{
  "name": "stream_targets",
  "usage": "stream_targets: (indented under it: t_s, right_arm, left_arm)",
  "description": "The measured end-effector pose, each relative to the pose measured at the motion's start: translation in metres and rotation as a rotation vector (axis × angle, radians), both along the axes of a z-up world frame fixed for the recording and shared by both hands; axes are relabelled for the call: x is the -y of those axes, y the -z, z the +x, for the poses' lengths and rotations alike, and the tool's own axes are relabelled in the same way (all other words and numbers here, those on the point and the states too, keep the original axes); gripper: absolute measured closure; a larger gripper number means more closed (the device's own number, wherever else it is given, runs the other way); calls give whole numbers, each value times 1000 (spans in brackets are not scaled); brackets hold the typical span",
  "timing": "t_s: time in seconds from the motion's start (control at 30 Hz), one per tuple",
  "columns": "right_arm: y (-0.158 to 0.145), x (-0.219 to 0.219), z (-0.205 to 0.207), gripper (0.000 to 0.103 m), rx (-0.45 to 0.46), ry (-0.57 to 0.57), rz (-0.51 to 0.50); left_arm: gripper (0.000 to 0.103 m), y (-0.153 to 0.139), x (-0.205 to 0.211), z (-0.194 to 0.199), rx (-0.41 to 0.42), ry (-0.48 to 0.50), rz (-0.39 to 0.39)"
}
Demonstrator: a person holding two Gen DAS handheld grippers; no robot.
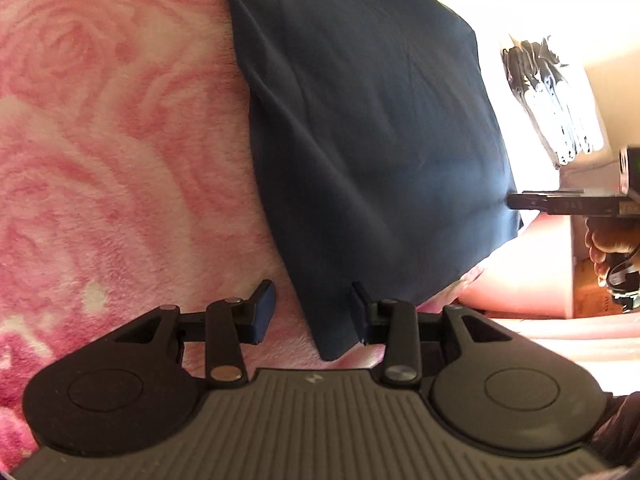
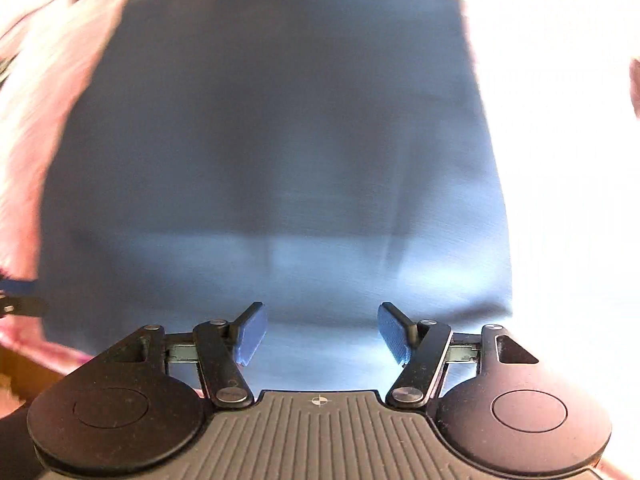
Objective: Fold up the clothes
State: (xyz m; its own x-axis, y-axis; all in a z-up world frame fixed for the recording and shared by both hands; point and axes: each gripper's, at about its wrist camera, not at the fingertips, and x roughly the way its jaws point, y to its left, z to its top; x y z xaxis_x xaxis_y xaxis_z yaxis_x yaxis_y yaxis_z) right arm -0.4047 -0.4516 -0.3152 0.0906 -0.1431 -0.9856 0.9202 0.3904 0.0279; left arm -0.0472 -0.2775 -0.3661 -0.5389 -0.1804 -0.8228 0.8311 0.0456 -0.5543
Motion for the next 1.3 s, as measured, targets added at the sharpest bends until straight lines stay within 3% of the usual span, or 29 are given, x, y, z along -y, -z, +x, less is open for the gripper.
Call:
stream_targets:
  t_s: [0.2, 0.23, 0.27, 0.3, 0.4, 0.43, 0.47, 0.5, 0.53, 0.67, 0.77, 0.93, 1.0, 1.07, 1.3]
  right_arm:
    - [-3, 30, -67, 38, 0, 74, -37]
    - [0, 36, -78, 38, 11, 77, -33]
    - [2, 41, -89, 38, 22, 80, -30]
    - [7, 49, -96, 38, 50, 80, -17]
    - [37, 72, -102, 38, 150, 42, 76]
    - [46, 78, -101, 48, 175, 27, 108]
    - [56, 85, -101, 69, 200, 12, 140]
    - [60, 92, -102, 80, 227, 7, 173]
    - [61, 100, -105, 103, 255, 10, 207]
    - [28, 115, -107, 103, 279, -84, 236]
    - [31, 112, -101, 103, 237, -127, 240]
    - [68, 116, -75, 102, 182, -97, 275]
    - [68, 121, -64, 90, 147, -98, 254]
    - [60, 128, -52, 61, 110, -112, 209]
    - [40, 191, 5, 57, 211, -157, 83]
  left_arm:
    - [77, 3, 2, -19, 4, 3, 11]
    - [79, 3, 1, -21, 7, -16, 20]
    - [88, 4, 1, -22, 10, -35, 29]
    - [98, 4, 1, -23, 13, -52, 42]
    - [101, -1, -1, -30, 53, -69, 51]
    - [101, -6, -1, -34, 72, -69, 52]
    - [102, -14, -2, -35, 87, -67, 54]
    - [102, -26, -3, -36, 96, -62, 50]
    - [102, -42, -6, -35, 106, -61, 43]
    - [103, -92, -25, -39, 141, -91, 34]
    - [103, -74, -31, -53, 172, -107, 90]
    - [101, -42, -21, -58, 197, -129, 201]
    - [99, -49, -15, -54, 209, -110, 190]
    - [99, -60, -9, -47, 238, -96, 172]
    - [98, -85, 34, -22, 304, -133, 82]
